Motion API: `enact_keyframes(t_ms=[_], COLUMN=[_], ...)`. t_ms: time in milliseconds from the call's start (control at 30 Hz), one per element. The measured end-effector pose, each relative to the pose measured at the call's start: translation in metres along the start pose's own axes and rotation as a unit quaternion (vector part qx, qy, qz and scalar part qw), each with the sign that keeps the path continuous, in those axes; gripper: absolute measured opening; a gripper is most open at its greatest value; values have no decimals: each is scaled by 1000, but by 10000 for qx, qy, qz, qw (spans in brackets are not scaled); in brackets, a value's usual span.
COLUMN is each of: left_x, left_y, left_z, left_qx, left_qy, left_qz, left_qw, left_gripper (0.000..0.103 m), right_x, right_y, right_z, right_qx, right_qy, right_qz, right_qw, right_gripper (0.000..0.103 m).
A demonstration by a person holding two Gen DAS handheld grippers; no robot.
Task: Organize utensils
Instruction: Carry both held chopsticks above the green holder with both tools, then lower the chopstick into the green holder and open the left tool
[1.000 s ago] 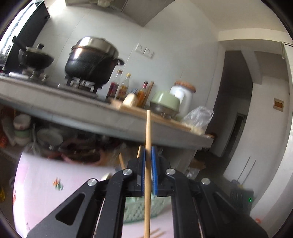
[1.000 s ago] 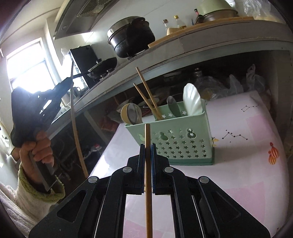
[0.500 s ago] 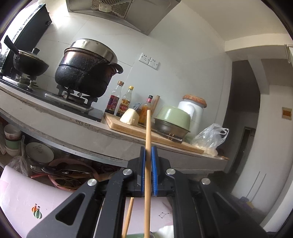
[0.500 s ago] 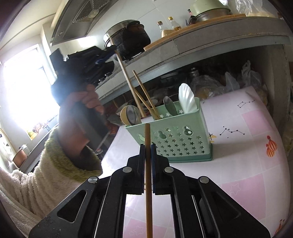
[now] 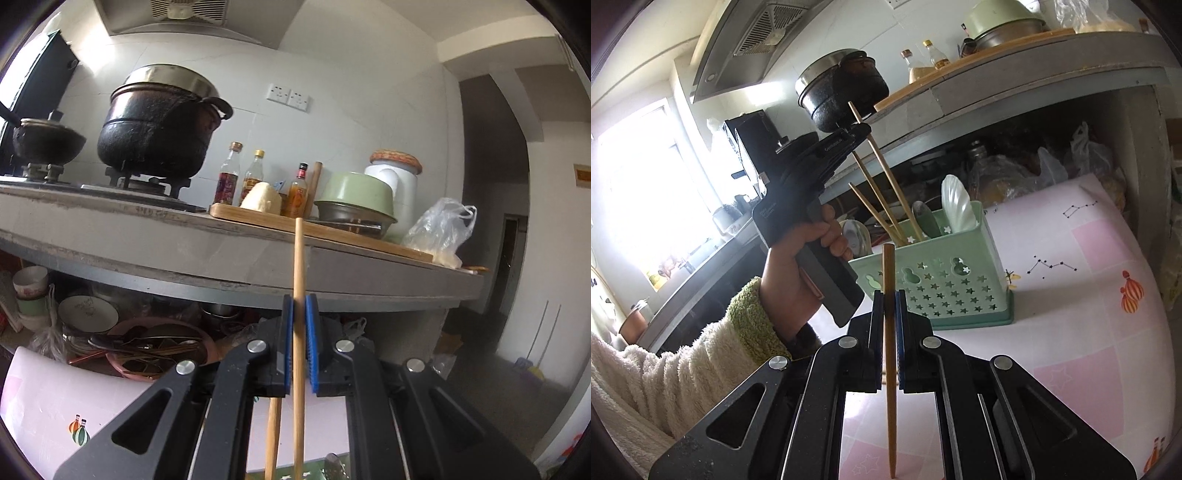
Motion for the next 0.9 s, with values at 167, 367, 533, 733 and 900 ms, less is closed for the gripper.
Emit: enact_keyframes(t_ms=[167, 367, 533, 733, 900], left_x=[-11, -30, -35, -30, -33], left_y=[-2, -8, -11, -10, -7], left_z=[-3, -3, -3, -4, -4], left_qx=[326, 753, 967, 1078, 1079], left_qy=[-18, 109, 143, -8, -101], left_qz=[389, 1231, 1689, 1535, 1515], left_qw=[9987, 9895, 9808, 9823, 9825], left_gripper=[6, 6, 7, 16, 38], right_x=[2, 5, 7, 9, 10], right_y=[3, 7, 8, 10, 12], right_z=[-4, -9, -13, -15, -17], right_qx=[-76, -132, -183, -212, -241], right_qy=[-7, -56, -80, -91, -127], right_qz=[-24, -80, -107, -135, -168], right_qw=[10000, 9999, 9997, 9996, 9995], right_gripper=[4, 4, 4, 4, 4])
Point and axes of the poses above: each gripper's, at about its wrist camera, not at the fingertips, and z roughly the way its jaws point, x to its left, y to its top, the point moved 6 cm from there along z, roughly the way its jaws point, and after that the axes turned 14 degrees about -z, right-handed, at the moved point
